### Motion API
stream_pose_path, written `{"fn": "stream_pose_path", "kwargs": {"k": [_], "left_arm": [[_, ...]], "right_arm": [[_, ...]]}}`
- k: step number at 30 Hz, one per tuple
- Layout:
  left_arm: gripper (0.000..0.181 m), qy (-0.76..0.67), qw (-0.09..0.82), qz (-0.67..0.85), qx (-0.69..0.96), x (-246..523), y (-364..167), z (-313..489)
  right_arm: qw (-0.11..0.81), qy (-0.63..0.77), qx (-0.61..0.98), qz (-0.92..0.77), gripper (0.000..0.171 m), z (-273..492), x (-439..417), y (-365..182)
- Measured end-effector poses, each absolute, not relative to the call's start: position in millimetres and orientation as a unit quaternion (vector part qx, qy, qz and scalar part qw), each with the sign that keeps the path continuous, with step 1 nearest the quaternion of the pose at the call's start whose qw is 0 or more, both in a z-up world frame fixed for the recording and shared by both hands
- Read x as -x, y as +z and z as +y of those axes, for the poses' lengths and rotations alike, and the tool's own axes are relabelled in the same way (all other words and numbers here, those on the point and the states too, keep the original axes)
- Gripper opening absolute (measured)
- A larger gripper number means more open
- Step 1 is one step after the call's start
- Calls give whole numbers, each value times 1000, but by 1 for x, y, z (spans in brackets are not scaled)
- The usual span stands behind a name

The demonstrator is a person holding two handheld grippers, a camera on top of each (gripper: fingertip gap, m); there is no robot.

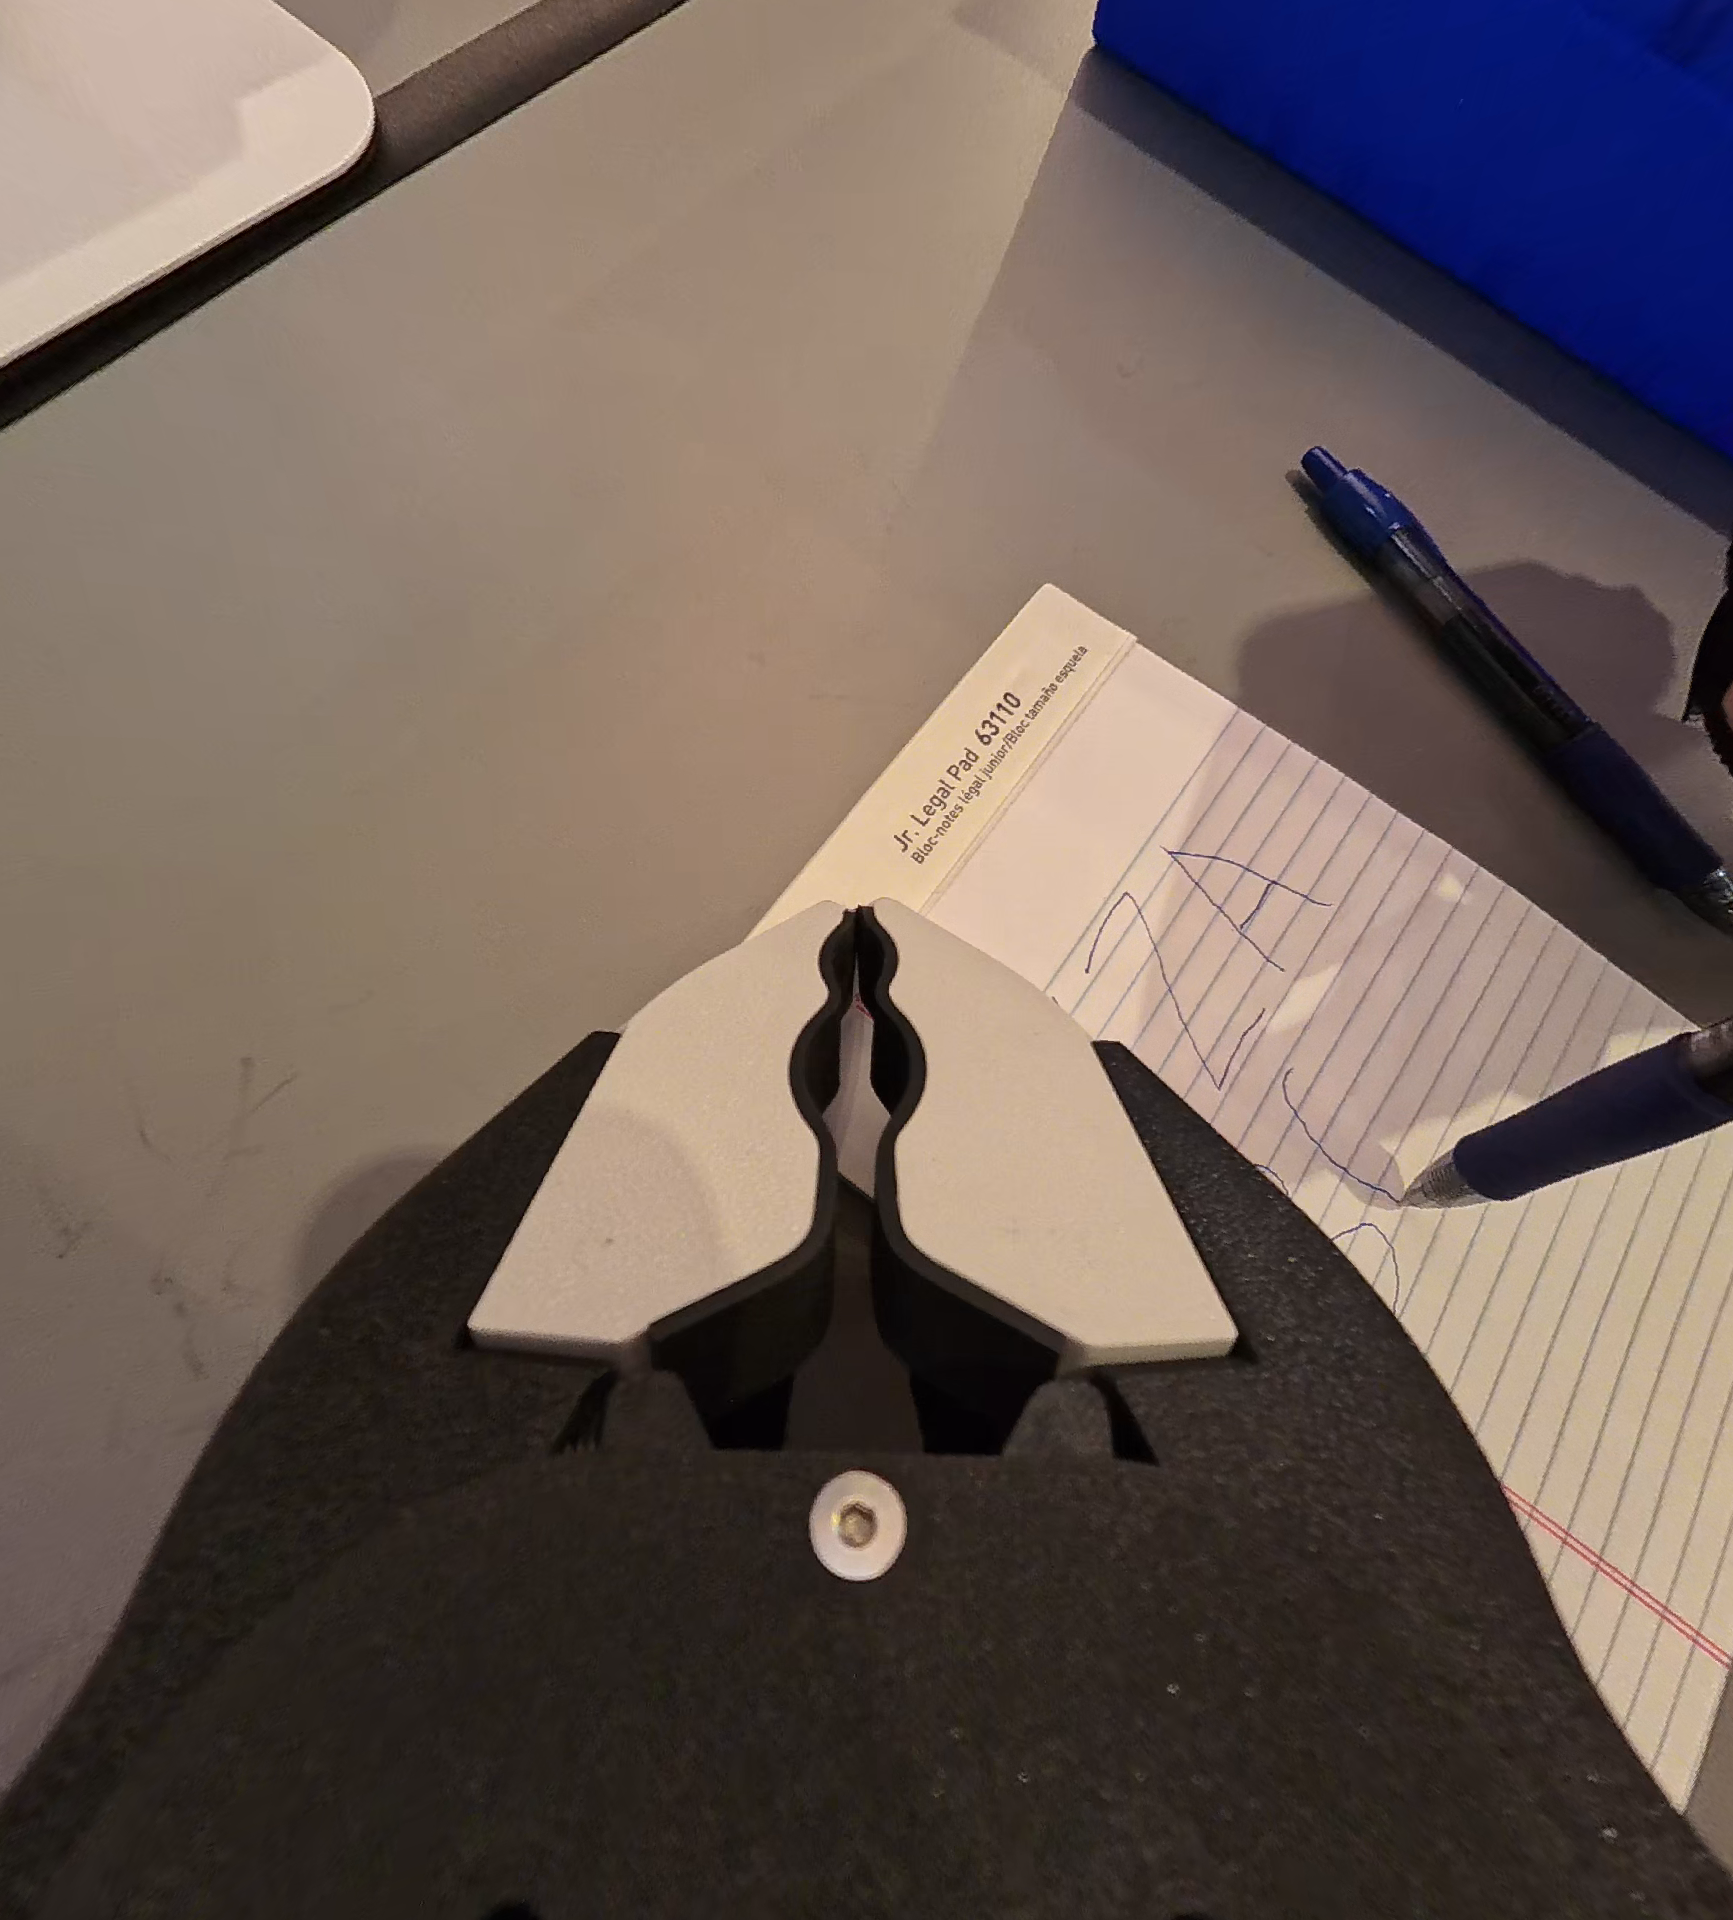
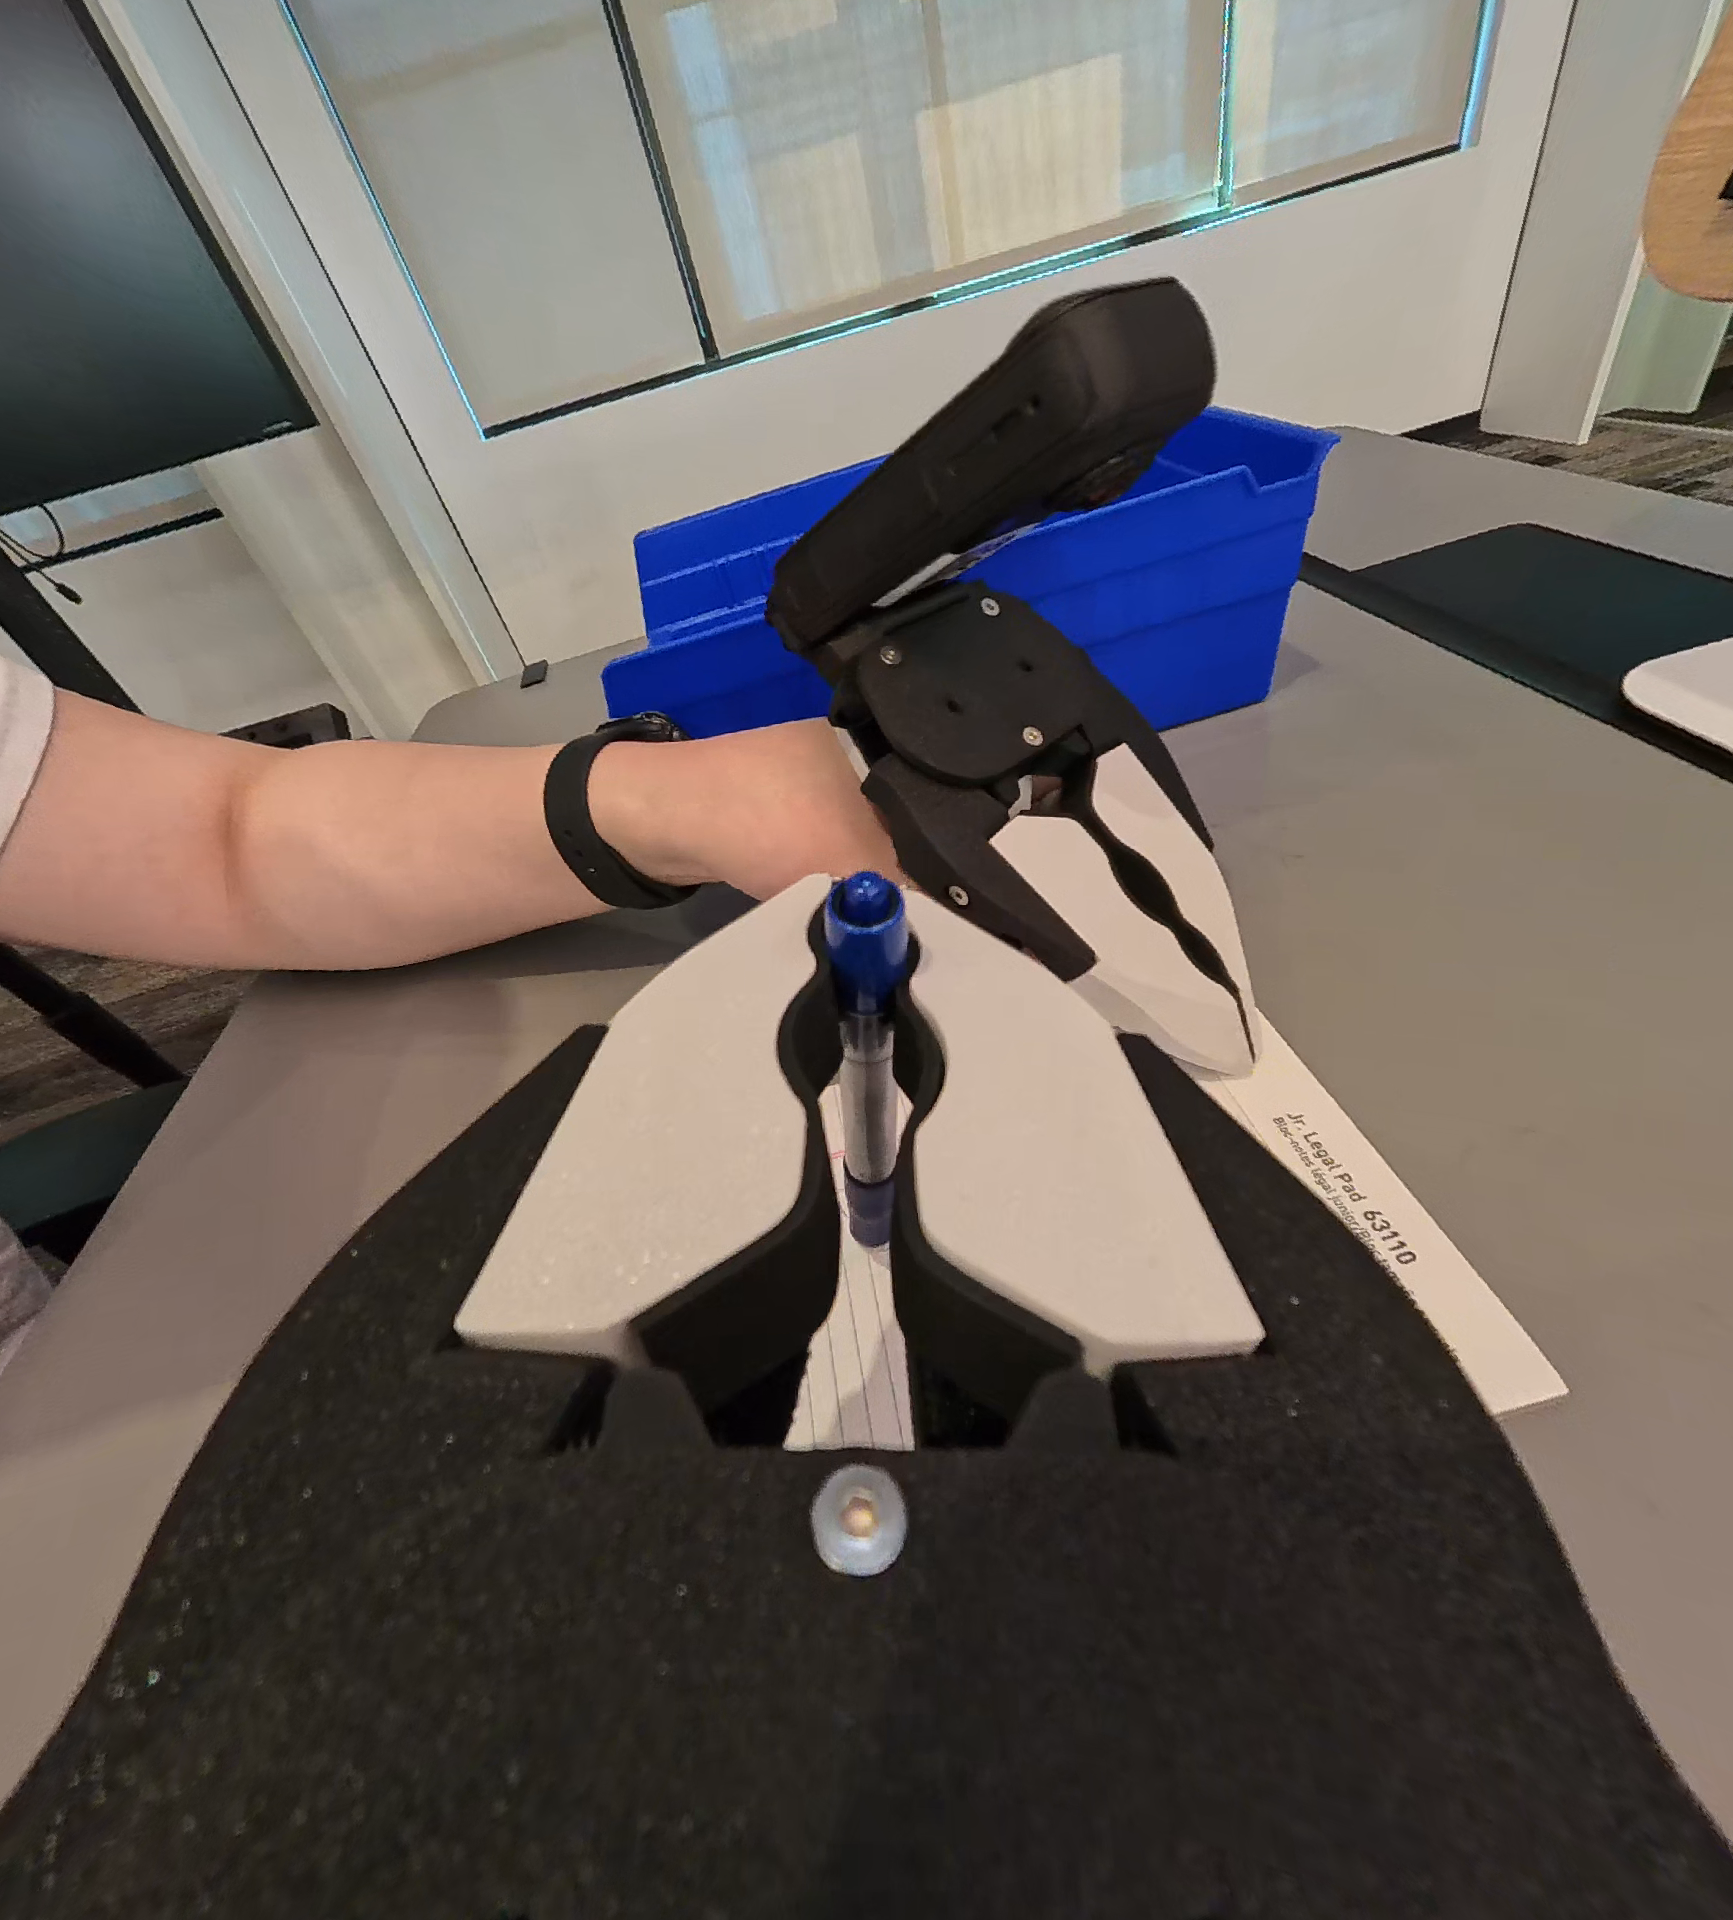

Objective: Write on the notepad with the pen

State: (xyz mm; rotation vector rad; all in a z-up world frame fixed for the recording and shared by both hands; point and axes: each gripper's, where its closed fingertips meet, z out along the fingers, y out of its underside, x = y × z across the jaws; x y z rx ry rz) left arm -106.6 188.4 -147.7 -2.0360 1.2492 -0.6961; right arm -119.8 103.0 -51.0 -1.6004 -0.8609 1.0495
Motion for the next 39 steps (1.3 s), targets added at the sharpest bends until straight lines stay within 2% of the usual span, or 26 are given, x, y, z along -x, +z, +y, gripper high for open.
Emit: {"fn": "stream_pose_path", "kwargs": {"k": [39], "left_arm": [[0, -265, 321, 476, 775, 107, -148, 188]], "right_arm": [[463, 428, 672, -388, 4, 98, 106, -54]]}}
